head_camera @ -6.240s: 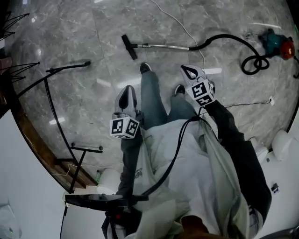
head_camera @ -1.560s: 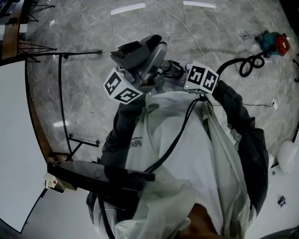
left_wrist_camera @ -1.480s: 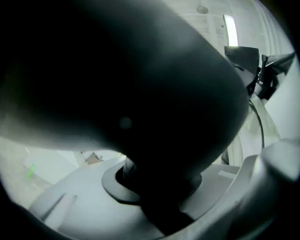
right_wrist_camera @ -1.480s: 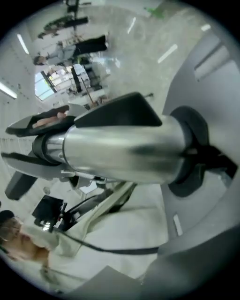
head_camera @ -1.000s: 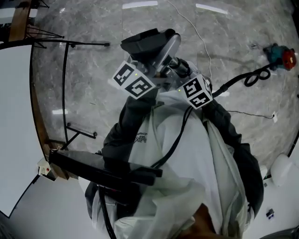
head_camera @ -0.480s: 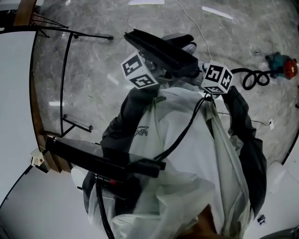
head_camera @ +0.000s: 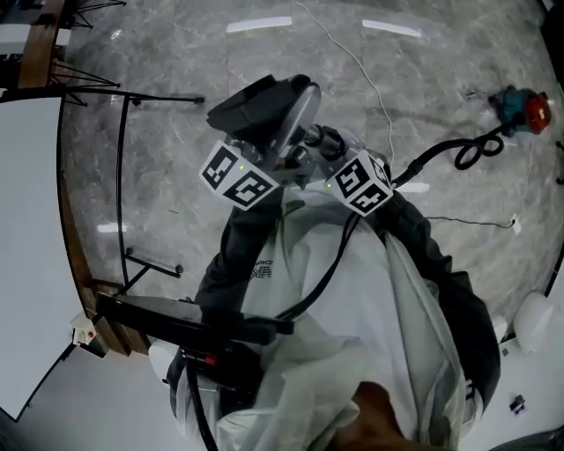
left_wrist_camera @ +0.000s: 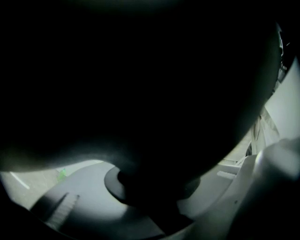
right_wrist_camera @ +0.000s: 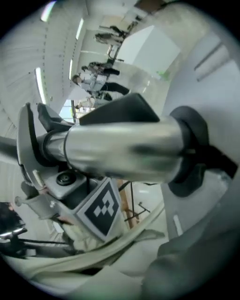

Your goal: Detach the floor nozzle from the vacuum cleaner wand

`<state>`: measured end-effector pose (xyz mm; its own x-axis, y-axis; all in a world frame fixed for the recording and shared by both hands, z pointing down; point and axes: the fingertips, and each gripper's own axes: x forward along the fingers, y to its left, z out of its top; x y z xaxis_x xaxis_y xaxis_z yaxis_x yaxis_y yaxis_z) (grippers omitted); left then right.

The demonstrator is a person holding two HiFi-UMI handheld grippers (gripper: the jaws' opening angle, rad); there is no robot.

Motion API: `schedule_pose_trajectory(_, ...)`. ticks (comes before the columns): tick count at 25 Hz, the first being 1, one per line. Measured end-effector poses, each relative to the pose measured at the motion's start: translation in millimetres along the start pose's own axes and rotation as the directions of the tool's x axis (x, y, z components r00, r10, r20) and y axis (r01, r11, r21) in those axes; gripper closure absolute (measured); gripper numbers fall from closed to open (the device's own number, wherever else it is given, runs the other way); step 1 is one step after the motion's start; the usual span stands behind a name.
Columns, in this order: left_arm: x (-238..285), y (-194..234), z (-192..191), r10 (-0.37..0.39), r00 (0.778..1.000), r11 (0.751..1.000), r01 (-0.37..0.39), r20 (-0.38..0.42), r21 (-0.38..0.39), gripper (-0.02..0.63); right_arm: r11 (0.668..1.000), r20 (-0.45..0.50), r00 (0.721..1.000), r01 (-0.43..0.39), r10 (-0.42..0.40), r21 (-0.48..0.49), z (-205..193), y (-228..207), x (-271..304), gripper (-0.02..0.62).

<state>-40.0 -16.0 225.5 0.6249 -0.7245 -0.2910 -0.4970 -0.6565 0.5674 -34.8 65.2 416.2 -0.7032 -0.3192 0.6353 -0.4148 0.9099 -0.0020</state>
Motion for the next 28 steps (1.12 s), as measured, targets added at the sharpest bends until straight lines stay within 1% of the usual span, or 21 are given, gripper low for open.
schedule_pose_trajectory(1, -1, -6, 1, -0.047, 0.999, 0.999, 0.047, 0.004, -0.003, 0.525, 0.996, 0.010, 0.996, -0.093, 0.093, -0.004, 1, 8, -2, 0.557)
schedule_pose_trajectory(2, -3, -15, 1, -0.121, 0.993, 0.993, 0.121, 0.012, -0.008, 0.525, 0.978, 0.014, 0.978, -0.207, 0.207, -0.011, 0, 18, -7, 0.557)
schedule_pose_trajectory(3, -5, -27, 0, -0.222, 0.975, 0.975, 0.222, 0.023, -0.016, 0.525, 0.942, 0.015, 0.942, -0.336, 0.337, -0.020, -1, 29, -15, 0.557)
schedule_pose_trajectory(5, -8, -51, -2, -0.403, 0.914, 0.914, 0.404, 0.049, -0.033, 0.525, 0.821, 0.011, 0.822, -0.569, 0.570, -0.039, -3, 47, -36, 0.557)
schedule_pose_trajectory(6, -7, -58, -2, -0.449, 0.891, 0.891, 0.452, 0.062, -0.040, 0.525, 0.767, 0.008, 0.768, -0.640, 0.641, -0.041, -3, 50, -44, 0.557)
schedule_pose_trajectory(7, -6, -60, -2, -0.470, 0.880, 0.880, 0.474, 0.075, -0.045, 0.525, 0.739, 0.004, 0.739, -0.673, 0.673, -0.035, -3, 50, -48, 0.557)
schedule_pose_trajectory(8, -4, -60, -1, -0.468, 0.880, 0.880, 0.472, 0.085, -0.049, 0.525, 0.743, 0.000, 0.743, -0.669, 0.669, -0.024, -4, 47, -47, 0.557)
schedule_pose_trajectory(9, -2, -56, -1, -0.444, 0.891, 0.892, 0.450, 0.092, -0.053, 0.525, 0.774, -0.002, 0.774, -0.633, 0.633, -0.014, -4, 43, -43, 0.558)
schedule_pose_trajectory(11, 0, -41, 0, -0.330, 0.940, 0.940, 0.336, 0.088, -0.056, 0.522, 0.874, -0.002, 0.874, -0.487, 0.487, 0.002, -2, 34, -29, 0.558)
schedule_pose_trajectory(12, 0, -30, 0, -0.234, 0.970, 0.970, 0.238, 0.071, -0.053, 0.520, 0.925, -0.002, 0.925, -0.381, 0.381, 0.014, -2, 27, -21, 0.558)
schedule_pose_trajectory(13, 0, -16, -2, -0.120, 0.992, 0.991, 0.122, 0.045, -0.046, 0.520, 0.965, -0.006, 0.966, -0.260, 0.260, 0.029, -3, 20, -14, 0.558)
schedule_pose_trajectory(14, -1, -3, -4, -0.010, 1.000, 0.999, 0.010, 0.016, -0.040, 0.517, 0.989, -0.013, 0.990, -0.139, 0.140, 0.046, -5, 14, -7, 0.558)
schedule_pose_trajectory(15, -3, 8, -8, 0.074, 0.997, 0.996, -0.074, -0.011, -0.039, 0.514, 0.998, -0.026, 0.999, -0.036, 0.037, 0.061, -8, 8, -2, 0.558)
schedule_pose_trajectory(16, -5, 14, -11, 0.121, 0.992, 0.992, -0.122, -0.029, -0.041, 0.514, 0.997, -0.041, 0.999, 0.036, -0.033, 0.070, -11, 6, 1, 0.558)
schedule_pose_trajectory(17, -6, 17, -14, 0.136, 0.990, 0.989, -0.138, -0.039, -0.046, 0.512, 0.995, -0.054, 0.996, 0.069, -0.066, 0.073, -14, 5, 2, 0.558)
schedule_pose_trajectory(18, -8, 17, -15, 0.129, 0.991, 0.990, -0.131, -0.040, -0.051, 0.513, 0.995, -0.060, 0.996, 0.072, -0.068, 0.070, -16, 7, 3, 0.558)
schedule_pose_trajectory(20, -12, 12, -14, 0.077, 0.997, 0.996, -0.078, -0.029, -0.053, 0.515, 0.999, -0.055, 0.998, 0.020, -0.017, 0.048, -17, 11, 3, 0.558)
schedule_pose_trajectory(22, -13, 3, -14, 0.007, 1.000, 0.999, -0.007, -0.012, -0.042, 0.520, 0.998, -0.036, 0.997, -0.068, 0.068, 0.014, -17, 17, 2, 0.558)
schedule_pose_trajectory(24, -16, -7, -14, -0.078, 0.997, 0.996, 0.078, 0.008, -0.040, 0.523, 0.981, -0.029, 0.981, -0.191, 0.191, -0.016, -17, 26, 2, 0.557)
schedule_pose_trajectory(26, -22, -21, -12, -0.199, 0.979, 0.978, 0.200, 0.035, -0.050, 0.525, 0.933, -0.029, 0.933, -0.359, 0.359, -0.030, -16, 42, -3, 0.557)
schedule_pose_trajectory(28, -25, -33, -10, -0.288, 0.956, 0.955, 0.291, 0.050, -0.054, 0.526, 0.859, -0.025, 0.859, -0.511, 0.511, -0.020, -14, 55, -12, 0.557)
